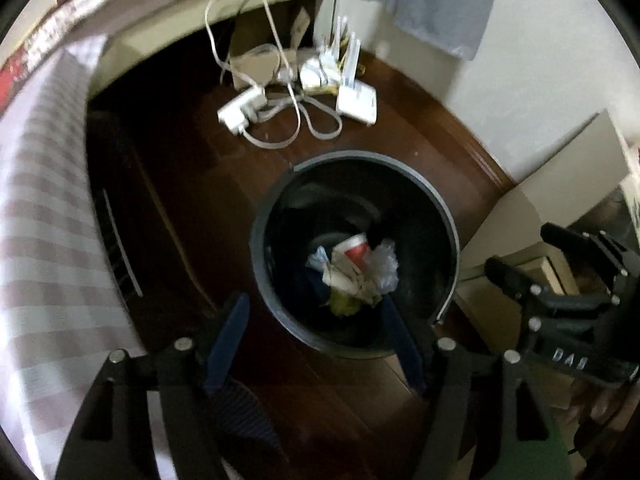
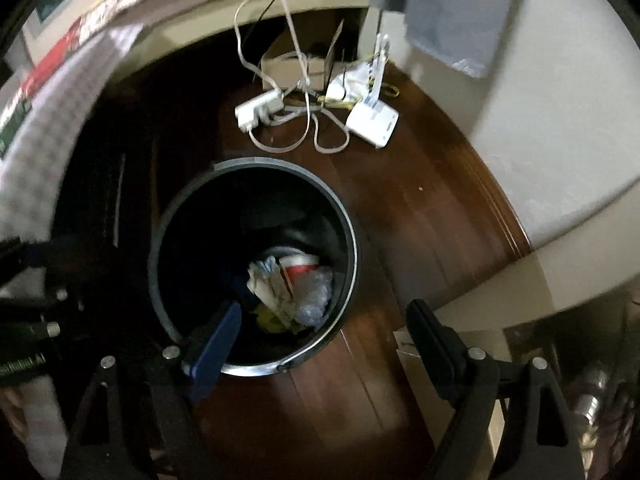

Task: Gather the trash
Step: 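Open both tools to drop the cloth and plastic bag into the bin, then move both tools back over the table toward the red bag and carton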

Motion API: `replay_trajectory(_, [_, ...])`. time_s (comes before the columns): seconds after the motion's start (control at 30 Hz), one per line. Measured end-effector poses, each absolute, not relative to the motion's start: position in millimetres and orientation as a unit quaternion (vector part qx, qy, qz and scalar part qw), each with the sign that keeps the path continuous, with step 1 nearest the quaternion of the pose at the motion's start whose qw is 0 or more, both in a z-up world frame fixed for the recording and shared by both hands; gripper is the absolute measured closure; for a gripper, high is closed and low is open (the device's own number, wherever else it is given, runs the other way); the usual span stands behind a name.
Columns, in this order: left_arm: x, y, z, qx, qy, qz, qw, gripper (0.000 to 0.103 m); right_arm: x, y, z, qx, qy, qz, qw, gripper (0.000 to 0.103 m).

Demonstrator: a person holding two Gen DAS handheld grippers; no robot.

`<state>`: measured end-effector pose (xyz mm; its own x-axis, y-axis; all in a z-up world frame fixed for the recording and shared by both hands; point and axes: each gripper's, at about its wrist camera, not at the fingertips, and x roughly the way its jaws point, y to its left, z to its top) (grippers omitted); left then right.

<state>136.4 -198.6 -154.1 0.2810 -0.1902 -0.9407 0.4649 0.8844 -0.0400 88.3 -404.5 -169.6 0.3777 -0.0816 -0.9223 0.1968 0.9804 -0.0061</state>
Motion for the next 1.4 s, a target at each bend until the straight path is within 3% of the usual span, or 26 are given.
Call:
replay_trajectory(0.23, [124.9, -158.3, -86.2, 0.113, 0.481, -0.194, 0.847, 0.032, 84.5, -381.3, -116.7, 0.052, 0.513, -0.095, 0.851, 0.013])
replay_trajectory(0.5, [120.9, -88.6, -46.4, 0.072, 0.434, -0.152, 0.885, 0.032, 96.5, -317.5, -63.7, 0.037, 0.465, -0.046, 0.883, 0.012])
replay_trajectory(1.03, [112.1, 110.4, -41.2, -0.013, 0.398, 0.024, 0.917, 0.032, 136.9, -157.2, -19.3, -0.038, 0.423, 0.084, 0.901, 0.012])
replay_trajectory(1.4, [119.1, 177.6, -52.5, -0.038, 0.391, 0.057, 0.918, 0.032, 171.4, -60.5, -0.7, -0.103, 0.404, 0.152, 0.896, 0.012])
